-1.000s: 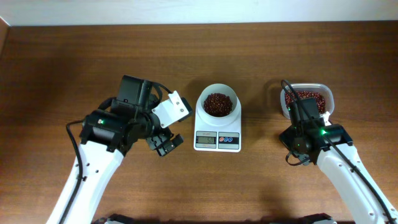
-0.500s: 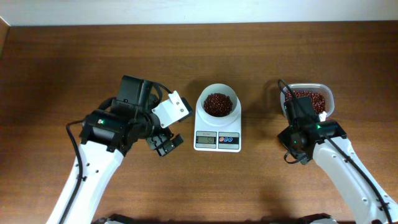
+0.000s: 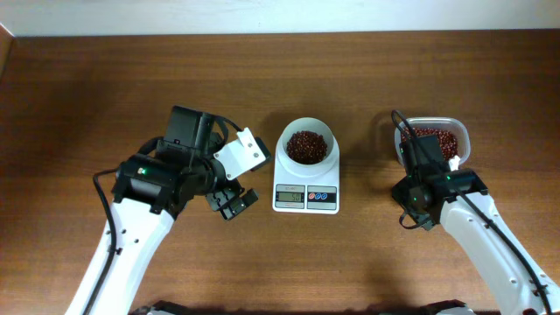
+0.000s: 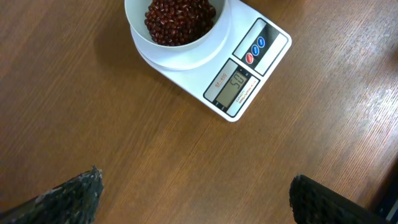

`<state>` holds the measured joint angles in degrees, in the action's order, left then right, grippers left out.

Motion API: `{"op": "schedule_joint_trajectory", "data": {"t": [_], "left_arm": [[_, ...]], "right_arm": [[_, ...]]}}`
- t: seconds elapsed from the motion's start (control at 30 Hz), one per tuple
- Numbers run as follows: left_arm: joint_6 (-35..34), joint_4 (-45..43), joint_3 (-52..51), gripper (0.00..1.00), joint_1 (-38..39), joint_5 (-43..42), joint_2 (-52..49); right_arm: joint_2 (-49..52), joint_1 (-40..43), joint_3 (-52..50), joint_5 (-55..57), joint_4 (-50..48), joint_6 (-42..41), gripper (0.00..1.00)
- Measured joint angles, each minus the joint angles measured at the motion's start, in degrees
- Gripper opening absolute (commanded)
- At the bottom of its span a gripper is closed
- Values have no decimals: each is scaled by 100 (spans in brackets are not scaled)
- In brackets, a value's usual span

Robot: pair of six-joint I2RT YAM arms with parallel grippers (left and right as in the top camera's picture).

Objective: Scoop and weigh 50g on scale
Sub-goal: 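Lower the pink scoop onto the table below the tub with the right gripper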

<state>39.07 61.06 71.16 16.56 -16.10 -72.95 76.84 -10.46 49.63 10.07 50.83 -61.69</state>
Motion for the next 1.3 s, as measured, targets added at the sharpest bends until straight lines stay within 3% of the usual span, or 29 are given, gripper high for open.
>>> {"op": "schedule_joint_trajectory", "data": {"t": [0.23, 0.4, 0.8, 1.3], "left_arm": [[0, 0, 0, 99, 2, 0, 0], [0, -2, 0, 99, 2, 0, 0], [0, 0, 0, 99, 2, 0, 0], [0, 0, 0, 99, 2, 0, 0]], "right_arm": [[0, 85, 0, 262, -133, 9, 61], [0, 192, -2, -236, -579, -4, 61], [404, 192, -4, -654, -616, -2, 62], [564, 192, -4, -656, -538, 0, 72]]}}
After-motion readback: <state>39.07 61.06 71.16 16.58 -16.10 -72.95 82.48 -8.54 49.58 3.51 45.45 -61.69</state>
